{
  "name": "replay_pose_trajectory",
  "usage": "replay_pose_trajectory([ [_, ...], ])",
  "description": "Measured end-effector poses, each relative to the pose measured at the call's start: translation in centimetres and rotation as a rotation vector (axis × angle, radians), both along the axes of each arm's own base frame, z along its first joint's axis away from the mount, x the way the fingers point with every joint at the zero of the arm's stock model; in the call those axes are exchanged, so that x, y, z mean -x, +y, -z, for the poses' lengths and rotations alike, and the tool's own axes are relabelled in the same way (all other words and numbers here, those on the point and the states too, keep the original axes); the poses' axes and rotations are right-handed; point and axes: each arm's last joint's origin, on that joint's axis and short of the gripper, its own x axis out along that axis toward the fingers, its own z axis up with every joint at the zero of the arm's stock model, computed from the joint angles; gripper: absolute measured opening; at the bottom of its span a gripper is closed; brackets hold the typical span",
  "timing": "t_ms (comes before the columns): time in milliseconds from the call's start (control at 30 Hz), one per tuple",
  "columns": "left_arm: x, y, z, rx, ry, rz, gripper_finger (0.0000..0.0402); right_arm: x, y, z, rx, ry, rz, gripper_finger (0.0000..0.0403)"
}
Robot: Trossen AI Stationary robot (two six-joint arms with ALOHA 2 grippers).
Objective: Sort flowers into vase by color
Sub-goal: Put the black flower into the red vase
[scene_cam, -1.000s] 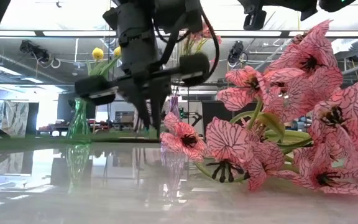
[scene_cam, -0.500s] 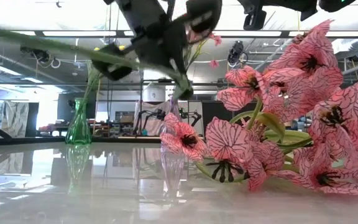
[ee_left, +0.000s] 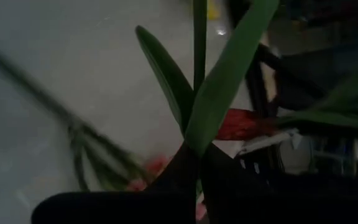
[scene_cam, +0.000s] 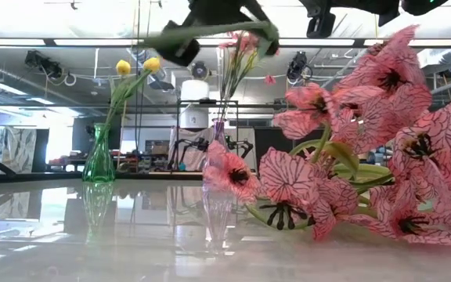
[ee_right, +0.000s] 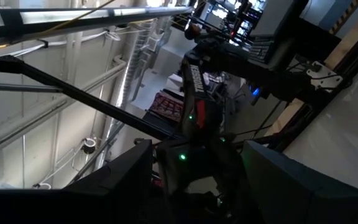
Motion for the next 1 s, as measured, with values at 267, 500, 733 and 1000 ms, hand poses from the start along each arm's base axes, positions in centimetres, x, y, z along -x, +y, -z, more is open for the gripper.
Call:
replay_pose_trajectory([
  [267,0.4,-0.7,-3.6,-0.259,-0.267,0.205,0.0014,0.0,0.0,0.0,0.000,0.001,0.000,0.0258],
  [500,2.3,-1.7,-7.1,-0.527,-0.450,0.365,0.0014,0.0,0.0,0.0,0.000,0.001,0.000,0.0258],
  [733,3.7,-3.5,-9.8,-0.756,-0.688,0.492,0.0014,0.0,0.0,0.0,0.000,0.000,0.000,0.0258],
  [1000,4.4,-5.3,-11.4,-1.048,-0.888,0.540,0.0014,0.0,0.0,0.0,0.002,-0.003,0.000,0.0258],
])
